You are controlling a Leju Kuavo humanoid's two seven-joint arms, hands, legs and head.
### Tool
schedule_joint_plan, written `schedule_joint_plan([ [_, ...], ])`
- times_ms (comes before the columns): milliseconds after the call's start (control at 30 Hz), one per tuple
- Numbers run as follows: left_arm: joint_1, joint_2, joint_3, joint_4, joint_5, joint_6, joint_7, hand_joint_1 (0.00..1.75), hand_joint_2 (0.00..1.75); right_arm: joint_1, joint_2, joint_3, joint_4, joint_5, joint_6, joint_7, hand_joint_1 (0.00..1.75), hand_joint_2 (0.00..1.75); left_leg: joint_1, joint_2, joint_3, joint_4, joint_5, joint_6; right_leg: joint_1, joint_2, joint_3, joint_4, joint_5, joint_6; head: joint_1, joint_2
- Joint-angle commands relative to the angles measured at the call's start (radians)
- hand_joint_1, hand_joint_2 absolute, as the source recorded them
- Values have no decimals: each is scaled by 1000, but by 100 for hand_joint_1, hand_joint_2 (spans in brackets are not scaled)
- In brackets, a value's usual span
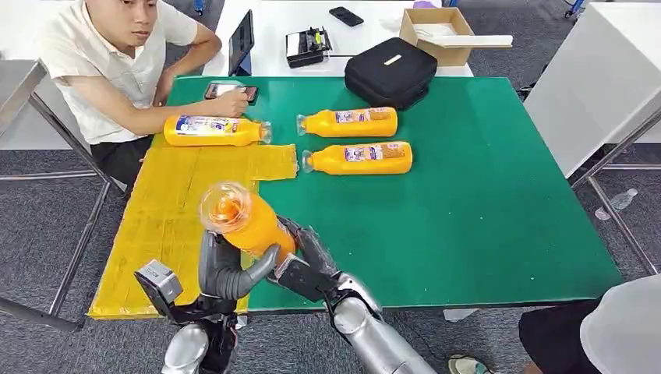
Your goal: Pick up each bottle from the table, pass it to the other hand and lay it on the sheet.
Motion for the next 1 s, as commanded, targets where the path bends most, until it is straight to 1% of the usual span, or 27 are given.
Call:
schedule_joint_plan([
  [33, -73, -39, -35, 25, -29, -2, 7, 175, 175, -22, -33, 36, 106, -6, -2, 22, 134, 175, 1, -3, 3, 1, -1, 0, 2, -4, 5, -1, -2, -4, 0, 0],
  [67, -74, -37, -35, 25, -41, 4, 11, 175, 175, -23, -32, 33, 108, -8, -3, 23, 124, 175, 1, -3, 2, 0, 0, 0, 1, -4, 3, -1, -1, -3, 0, 0],
  [100, -74, -38, -36, 25, -45, 7, 14, 175, 175, -23, -32, 32, 108, -9, -3, 23, 93, 175, 0, -2, 1, 0, 0, 0, 1, -3, 2, 0, -1, -2, 0, 0],
  [333, -74, -38, -36, 25, -45, 7, 14, 175, 175, -23, -32, 32, 108, -9, -3, 23, 93, 175, 1, -2, 1, 0, 0, 0, 1, -4, 2, 0, -1, -3, 0, 0],
  [367, -75, -38, -35, 28, -53, 15, 22, 175, 175, -21, -32, 29, 106, -10, -4, 24, 63, 175, 1, -2, 0, 0, 0, 0, 1, -3, 1, 0, -1, -2, 0, 0],
  [400, -76, -40, -34, 34, -61, 21, 34, 175, 175, -19, -32, 24, 103, -11, -5, 25, 14, 175, 1, -2, 1, 0, -1, 0, 1, -4, 3, 0, -1, -3, 0, 0],
  [433, -78, -40, -33, 36, -72, 32, 39, 175, 175, -16, -32, 17, 101, -14, -8, 27, 0, 175, 1, -2, 0, 0, 0, 0, 1, -3, 2, -1, -1, -2, 0, 0],
  [533, -76, -45, -18, 43, -110, 73, 66, 175, 175, -1, -26, -10, 94, 0, -38, 48, 0, 175, 1, -3, 2, 0, -1, 0, 2, -5, 5, -1, -2, -4, 0, 0],
  [567, -78, -45, -14, 43, -126, 90, 72, 175, 175, 1, -29, -15, 95, 9, -48, 53, 0, 175, 0, -2, 1, 0, 0, 0, 1, -4, 2, 0, -1, -3, 0, 0],
  [600, -82, -44, -10, 43, -155, 117, 77, 175, 175, 1, -36, -19, 94, 22, -69, 56, 0, 175, 1, -1, 0, 0, 0, 0, 1, -2, 2, -1, -1, -2, 0, 0],
  [633, -88, -42, -3, 34, -218, 173, 69, 175, 175, 2, -48, -38, 90, 39, -119, 61, 0, 175, 1, -2, 2, 0, -1, 0, 1, -3, 3, -1, -1, -3, 0, 0],
  [700, -87, -36, 21, -1, -290, 226, 72, 175, 175, 5, -69, -95, 66, 99, -208, 96, 0, 175, 0, -3, 0, 0, 0, 0, 1, -4, 2, -1, -1, -2, 0, 0],
  [767, -80, -34, 55, -35, -338, 230, 88, 175, 175, 16, -82, -165, 18, 141, -198, 97, 0, 175, 0, -3, 1, 1, -1, 0, 1, -5, 3, 0, -2, -3, 0, 0],
  [800, -78, -35, 67, -45, -355, 233, 89, 175, 175, 27, -82, -201, -8, 172, -232, 106, 0, 175, 0, -3, 1, 1, -1, 1, 1, -4, 3, 0, -1, -3, 0, 0],
  [833, -75, -31, 90, -70, -480, 312, 85, 175, 175, 46, -82, -267, -62, 213, -268, 108, 0, 175, 0, -2, -1, 1, 0, 1, 1, -3, 1, 0, -1, -2, 0, 0],
  [867, -72, -25, 114, -100, -567, 359, 85, 175, 175, 61, -82, -319, -114, 256, -303, 119, 0, 175, 0, -2, -1, 1, 0, 1, 0, -3, 1, 0, -1, -2, 0, 0],
  [900, -69, -14, 146, -147, -666, 401, 83, 175, 175, 75, -89, -375, -188, 314, -330, 135, 0, 175, 0, -2, 2, 2, -2, 1, 1, -3, 5, 0, -2, -5, 0, 0],
  [933, -64, -14, 165, -168, -711, 414, 94, 175, 175, 84, -89, -400, -225, 331, -324, 140, 0, 175, 0, -2, -2, 1, 0, 0, 0, -2, 0, 1, -1, -2, 0, 0],
  [967, -55, -19, 200, -198, -755, 399, 115, 175, 175, 105, -81, -459, -297, 366, -322, 145, 0, 175, 0, -1, 0, 2, -1, 0, 1, -2, 2, 1, -2, -4, 0, 0],
  [1000, -49, -21, 227, -206, -814, 402, 127, 175, 175, 125, -76, -505, -359, 394, -326, 138, 0, 175, 0, -1, -2, 2, -1, 0, 0, -2, 0, 2, -2, -3, 0, 0],
])
